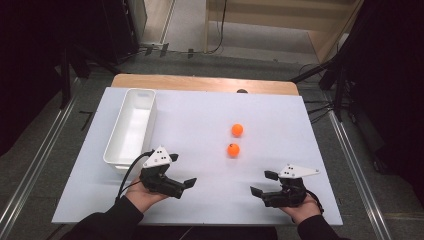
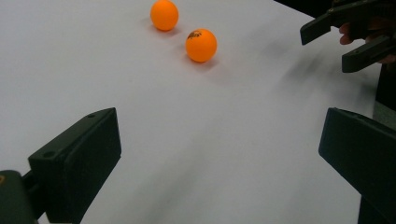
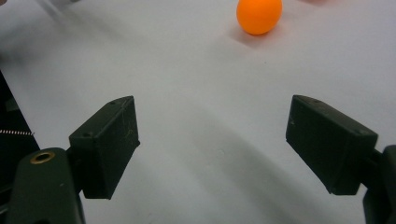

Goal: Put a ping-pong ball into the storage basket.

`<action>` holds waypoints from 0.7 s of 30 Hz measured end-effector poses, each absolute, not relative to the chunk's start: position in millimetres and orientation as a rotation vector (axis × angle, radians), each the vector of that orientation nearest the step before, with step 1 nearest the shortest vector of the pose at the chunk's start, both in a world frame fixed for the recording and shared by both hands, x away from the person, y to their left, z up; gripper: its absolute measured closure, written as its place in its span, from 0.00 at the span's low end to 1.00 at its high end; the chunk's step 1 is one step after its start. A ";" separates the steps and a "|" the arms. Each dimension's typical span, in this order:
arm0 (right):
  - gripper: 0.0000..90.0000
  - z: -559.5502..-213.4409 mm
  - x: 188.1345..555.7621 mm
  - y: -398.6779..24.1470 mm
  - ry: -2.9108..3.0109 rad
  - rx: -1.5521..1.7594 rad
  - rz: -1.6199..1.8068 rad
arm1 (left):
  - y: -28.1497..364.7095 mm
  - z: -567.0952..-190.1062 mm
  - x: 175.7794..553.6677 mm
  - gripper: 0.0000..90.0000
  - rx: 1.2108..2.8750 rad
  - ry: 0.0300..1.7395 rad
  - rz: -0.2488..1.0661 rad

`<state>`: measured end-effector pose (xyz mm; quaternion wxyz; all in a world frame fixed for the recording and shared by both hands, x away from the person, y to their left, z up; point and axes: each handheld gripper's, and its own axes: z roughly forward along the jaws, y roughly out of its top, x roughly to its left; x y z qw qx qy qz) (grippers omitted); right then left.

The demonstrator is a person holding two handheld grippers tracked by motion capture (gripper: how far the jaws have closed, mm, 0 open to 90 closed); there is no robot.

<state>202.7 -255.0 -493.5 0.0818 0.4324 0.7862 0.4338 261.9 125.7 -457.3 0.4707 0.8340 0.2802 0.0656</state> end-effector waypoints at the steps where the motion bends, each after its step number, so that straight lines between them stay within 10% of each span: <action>1: 0.17 -493.5 202.8 -255.1 2.351 1.291 1.296 | 124.3 -457.7 262.8 0.00 2.035 0.688 0.162; 21: 0.17 -493.8 202.6 -254.7 2.354 1.289 1.291 | 103.8 -456.5 279.8 0.00 2.041 0.692 0.178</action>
